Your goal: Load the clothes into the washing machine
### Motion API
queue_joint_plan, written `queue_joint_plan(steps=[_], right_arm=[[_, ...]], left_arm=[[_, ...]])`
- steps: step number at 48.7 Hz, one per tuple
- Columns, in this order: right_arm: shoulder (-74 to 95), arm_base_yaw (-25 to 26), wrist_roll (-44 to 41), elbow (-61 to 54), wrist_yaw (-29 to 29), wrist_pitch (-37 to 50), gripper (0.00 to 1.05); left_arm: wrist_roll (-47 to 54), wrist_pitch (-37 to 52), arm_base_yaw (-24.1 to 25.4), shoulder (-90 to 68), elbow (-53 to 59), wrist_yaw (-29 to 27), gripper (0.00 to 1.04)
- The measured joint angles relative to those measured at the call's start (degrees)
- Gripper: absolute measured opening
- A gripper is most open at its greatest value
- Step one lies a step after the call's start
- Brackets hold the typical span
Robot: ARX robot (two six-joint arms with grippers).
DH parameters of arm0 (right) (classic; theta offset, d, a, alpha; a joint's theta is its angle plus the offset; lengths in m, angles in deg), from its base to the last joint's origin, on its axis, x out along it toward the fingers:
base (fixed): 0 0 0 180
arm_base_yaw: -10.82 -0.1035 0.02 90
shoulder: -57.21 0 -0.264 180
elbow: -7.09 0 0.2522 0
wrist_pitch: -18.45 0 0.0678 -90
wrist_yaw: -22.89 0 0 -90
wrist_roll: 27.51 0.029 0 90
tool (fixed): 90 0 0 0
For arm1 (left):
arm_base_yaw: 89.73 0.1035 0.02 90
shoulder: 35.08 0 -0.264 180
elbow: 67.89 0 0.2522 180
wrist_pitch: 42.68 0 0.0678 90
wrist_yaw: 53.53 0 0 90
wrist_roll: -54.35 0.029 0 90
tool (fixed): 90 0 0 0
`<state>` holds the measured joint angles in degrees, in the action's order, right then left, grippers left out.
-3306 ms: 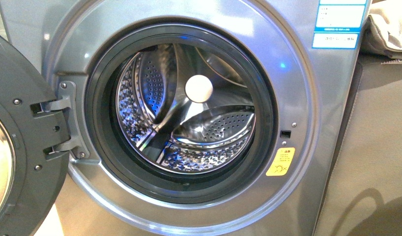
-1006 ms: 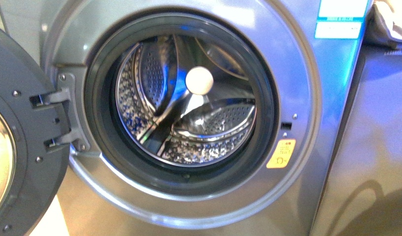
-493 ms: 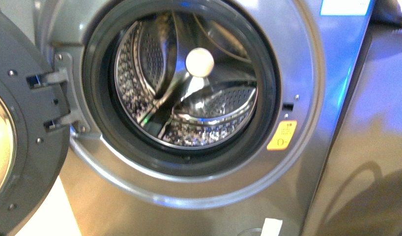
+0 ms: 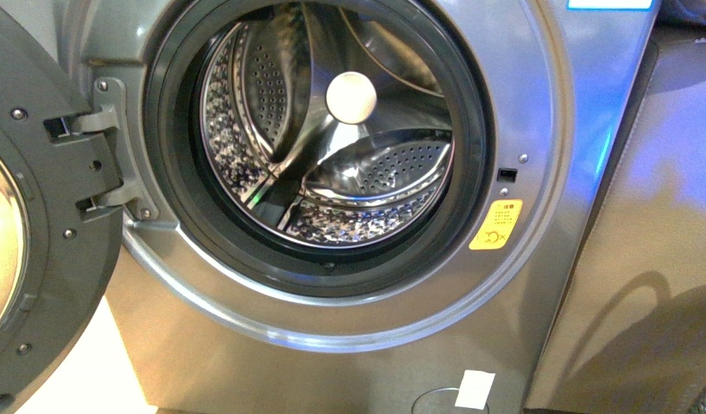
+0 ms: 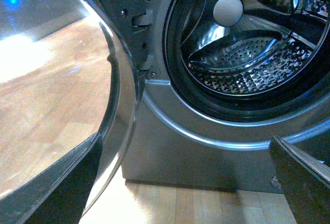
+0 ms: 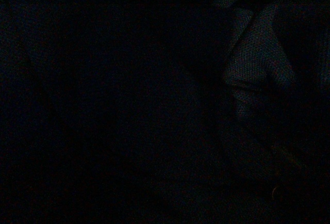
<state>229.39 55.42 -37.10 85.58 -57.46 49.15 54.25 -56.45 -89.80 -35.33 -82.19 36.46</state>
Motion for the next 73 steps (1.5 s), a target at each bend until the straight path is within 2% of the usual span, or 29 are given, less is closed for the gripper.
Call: queue_joint_plan(steps=[8, 24, 30, 35, 47, 56, 63, 73], right_arm=[[0.9, 0.3, -0.5, -0.7, 0.5, 2.6, 0.96], [-6.0, -1.8, 3.8, -10.3, 1.6, 10.8, 0.48], [-17.9, -3.7, 7.7, -19.3, 3.8, 15.3, 0.23], [-28.5, -4.6, 9.6, -24.9, 5.6, 17.2, 0.09], [-53.2, -4.7, 13.4, -37.2, 11.8, 17.7, 0.07], [-75.0, -5.0, 14.6, -42.6, 16.2, 11.4, 0.07], [-91.9, -5.2, 16.3, -40.7, 17.7, 2.4, 0.07], [-105.1, -6.2, 19.1, -28.0, 17.5, -9.4, 0.07]], left_arm=[[0.0, 0.0, 0.0, 0.0, 0.0, 0.0, 0.98], [0.0, 0.0, 0.0, 0.0, 0.0, 0.0, 0.98], [0.0, 0.0, 0.0, 0.0, 0.0, 0.0, 0.98], [0.0, 0.0, 0.0, 0.0, 0.0, 0.0, 0.98], [0.0, 0.0, 0.0, 0.0, 0.0, 0.0, 0.98], [0.0, 0.0, 0.0, 0.0, 0.0, 0.0, 0.98], [0.0, 0.0, 0.0, 0.0, 0.0, 0.0, 0.98], [0.0, 0.0, 0.0, 0.0, 0.0, 0.0, 0.98]])
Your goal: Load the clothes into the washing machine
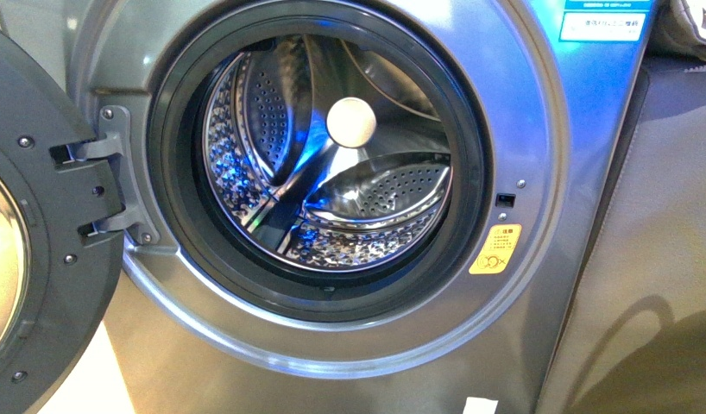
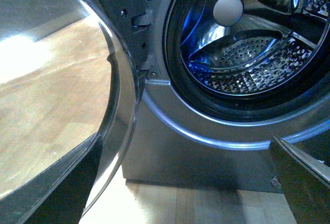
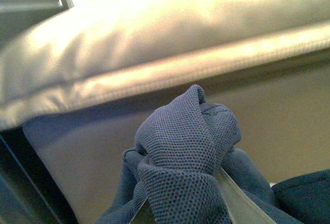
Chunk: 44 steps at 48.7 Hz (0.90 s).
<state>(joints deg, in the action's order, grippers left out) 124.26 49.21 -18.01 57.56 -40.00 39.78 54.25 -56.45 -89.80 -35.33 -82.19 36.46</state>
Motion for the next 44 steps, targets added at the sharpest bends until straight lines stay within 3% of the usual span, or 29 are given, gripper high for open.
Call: queue_joint_plan(steps=[10, 16, 29, 33, 44], right_arm=[[-2.6, -2.8, 1.4, 17.2, -2.1, -8.5, 0.07], [-2.4, -8.8, 1.9, 31.5, -3.0, -17.2, 0.07], [3.5, -30.6, -2.3, 65.3, -12.1, -34.9, 0.07], [6.8, -40.6, -4.9, 75.7, -15.0, -43.1, 0.07], [13.0, -58.4, -9.3, 84.8, -20.4, -51.8, 0.07]], left_arm=[[0.0, 0.0, 0.0, 0.0, 0.0, 0.0, 0.98], [0.0, 0.0, 0.0, 0.0, 0.0, 0.0, 0.98], [0.0, 0.0, 0.0, 0.0, 0.0, 0.0, 0.98], [0.0, 0.0, 0.0, 0.0, 0.0, 0.0, 0.98], [0.0, 0.0, 0.0, 0.0, 0.0, 0.0, 0.98]])
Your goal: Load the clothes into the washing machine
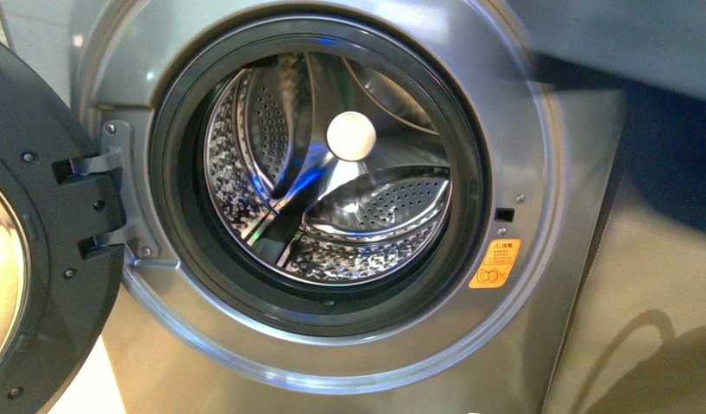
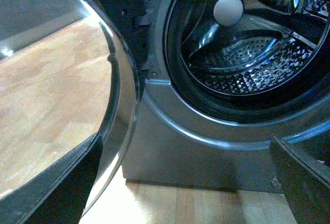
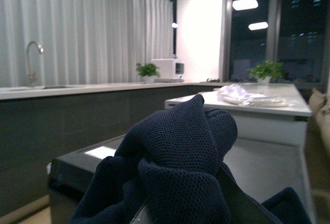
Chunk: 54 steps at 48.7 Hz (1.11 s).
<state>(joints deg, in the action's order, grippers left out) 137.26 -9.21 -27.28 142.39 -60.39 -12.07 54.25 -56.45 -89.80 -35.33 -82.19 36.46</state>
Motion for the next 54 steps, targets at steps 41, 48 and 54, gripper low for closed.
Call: queue_joint_plan(steps=[41, 48, 54], right_arm=[[5.4, -10.9, 0.0, -2.3, 0.8, -1.9, 0.07], [5.4, -10.9, 0.0, -2.3, 0.7, -1.9, 0.07], [5.3, -10.9, 0.0, -2.3, 0.7, -1.9, 0.07]], left_arm=[[-13.3, -1.8, 6.8, -6.2, -2.4, 18.0, 0.98], [-19.8, 12.1, 15.4, -19.5, -10.0, 26.9, 0.98], [-21.0, 20.3, 16.4, -29.1, -17.6, 28.8, 0.98]])
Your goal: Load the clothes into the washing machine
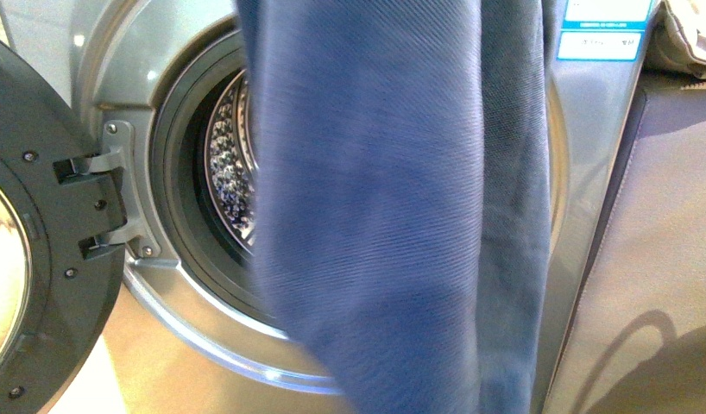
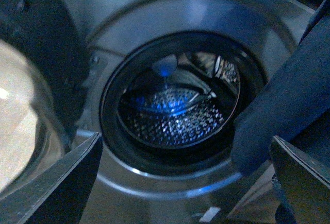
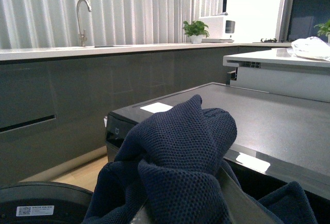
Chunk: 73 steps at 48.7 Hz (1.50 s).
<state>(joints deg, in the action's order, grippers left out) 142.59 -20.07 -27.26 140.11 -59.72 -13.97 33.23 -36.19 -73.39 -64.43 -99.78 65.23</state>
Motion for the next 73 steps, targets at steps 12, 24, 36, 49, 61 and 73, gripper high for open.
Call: queue_joint_plan(steps=[12, 24, 36, 49, 61, 73], right_arm=[[0.0, 0.0, 0.0, 0.0, 0.0, 0.0, 0.07], [0.0, 0.0, 0.0, 0.0, 0.0, 0.0, 0.07], [0.0, 0.0, 0.0, 0.0, 0.0, 0.0, 0.07], [0.0, 0.0, 0.0, 0.0, 0.0, 0.0, 0.07], [0.0, 0.0, 0.0, 0.0, -0.1, 0.0, 0.07], [0.0, 0.0, 0.0, 0.0, -0.2, 0.0, 0.07]], left_arm=[[2.3, 6.1, -6.3, -12.2, -16.3, 4.6, 0.98], [1.2, 11.8, -13.6, -21.5, -26.7, 12.1, 0.98], [2.1, 14.0, -26.5, -28.7, -33.7, 14.0, 0.98], [7.6, 13.8, -35.0, -37.8, -42.6, 9.0, 0.98], [12.7, 14.2, -38.0, -45.6, -49.2, 1.9, 0.98], [16.5, 16.0, -42.6, -49.4, -50.2, -3.3, 0.98]])
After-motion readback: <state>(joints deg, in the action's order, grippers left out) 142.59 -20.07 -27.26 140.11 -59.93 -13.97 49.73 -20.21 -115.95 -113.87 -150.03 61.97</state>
